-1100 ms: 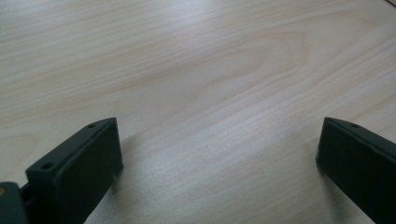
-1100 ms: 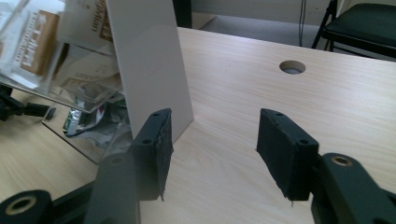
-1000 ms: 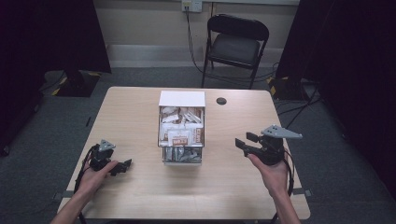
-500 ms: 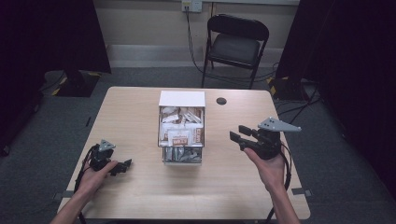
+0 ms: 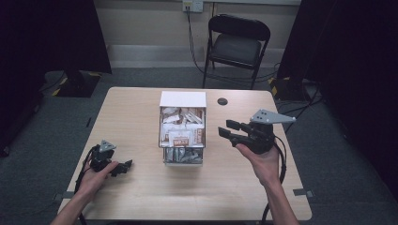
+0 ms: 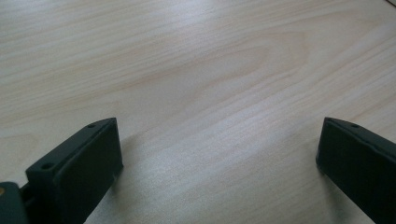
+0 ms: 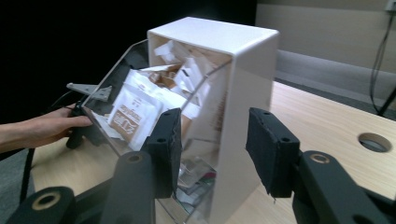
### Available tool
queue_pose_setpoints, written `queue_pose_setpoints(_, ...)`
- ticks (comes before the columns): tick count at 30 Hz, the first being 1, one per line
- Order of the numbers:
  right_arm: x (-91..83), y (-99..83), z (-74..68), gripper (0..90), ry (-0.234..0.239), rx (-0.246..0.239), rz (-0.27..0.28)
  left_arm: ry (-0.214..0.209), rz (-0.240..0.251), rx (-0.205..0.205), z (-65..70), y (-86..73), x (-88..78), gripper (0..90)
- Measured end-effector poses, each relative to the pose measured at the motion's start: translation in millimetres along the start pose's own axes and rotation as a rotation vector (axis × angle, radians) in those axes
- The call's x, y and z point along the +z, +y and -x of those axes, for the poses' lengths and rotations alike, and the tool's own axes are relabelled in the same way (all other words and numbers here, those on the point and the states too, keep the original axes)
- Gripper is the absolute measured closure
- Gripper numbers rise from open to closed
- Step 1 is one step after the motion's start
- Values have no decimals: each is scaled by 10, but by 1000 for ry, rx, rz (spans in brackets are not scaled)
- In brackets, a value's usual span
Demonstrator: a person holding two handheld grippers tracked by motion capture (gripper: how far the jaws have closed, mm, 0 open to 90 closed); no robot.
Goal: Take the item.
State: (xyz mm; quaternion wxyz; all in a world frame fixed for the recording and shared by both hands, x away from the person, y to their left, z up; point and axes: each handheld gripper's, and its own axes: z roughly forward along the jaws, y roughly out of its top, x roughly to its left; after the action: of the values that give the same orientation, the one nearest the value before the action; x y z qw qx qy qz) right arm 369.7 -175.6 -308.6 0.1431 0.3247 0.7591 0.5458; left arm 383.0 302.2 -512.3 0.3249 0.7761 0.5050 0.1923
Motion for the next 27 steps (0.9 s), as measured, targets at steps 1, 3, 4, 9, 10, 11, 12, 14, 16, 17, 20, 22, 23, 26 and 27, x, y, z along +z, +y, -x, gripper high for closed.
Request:
queue_pose_setpoints(1, 19, 12, -11, 556, 4, -3, -3, 0, 0, 0, 0, 0, 0, 0)
queue_pose_setpoints(3, 72, 47, -52, 558, 27, -12, -2, 0, 0, -1, 0, 0, 0, 0)
queue_pose_setpoints(4, 95, 62, -73, 557, 36, -17, -2, 0, 0, 0, 0, 0, 0, 0)
queue_pose_setpoints(9, 219, 105, -168, 572, 84, -37, -3, 0, 0, 0, 0, 0, 0, 0)
queue_pose_setpoints(10, 260, 105, -192, 574, 93, -43, -11, 0, 0, 0, 0, 0, 0, 0)
queue_pose_setpoints(11, 283, 104, -203, 576, 98, -45, -15, 0, 0, 0, 0, 0, 0, 0)
queue_pose_setpoints(12, 319, 103, -220, 581, 109, -47, -17, 0, 0, 0, 0, 0, 0, 0)
queue_pose_setpoints(14, 368, 106, -243, 594, 121, -54, -26, 0, 0, 0, 1, 0, 0, 0)
queue_pose_setpoints(16, 419, 113, -260, 602, 133, -60, -32, 0, 0, -1, 0, 0, 1, 0)
queue_pose_setpoints(17, 443, 118, -266, 605, 141, -65, -34, -1, 2, 2, -2, 1, 3, 0)
queue_pose_setpoints(20, 514, 140, -279, 639, 159, -79, -43, 1, 2, 1, -3, 3, 5, 0)
queue_pose_setpoints(22, 560, 158, -287, 649, 167, -91, -55, 1, 2, 1, -2, 3, 5, 0)
queue_pose_setpoints(23, 573, 164, -287, 649, 170, -93, -58, 1, 1, 1, -2, 3, 5, 0)
queue_pose_setpoints(26, 615, 193, -284, 659, 188, -100, -55, 1, 2, 1, -2, 3, 5, 0)
queue_pose_setpoints(27, 633, 197, -285, 658, 192, -99, -58, 0, 2, 0, -2, 4, 7, 0)
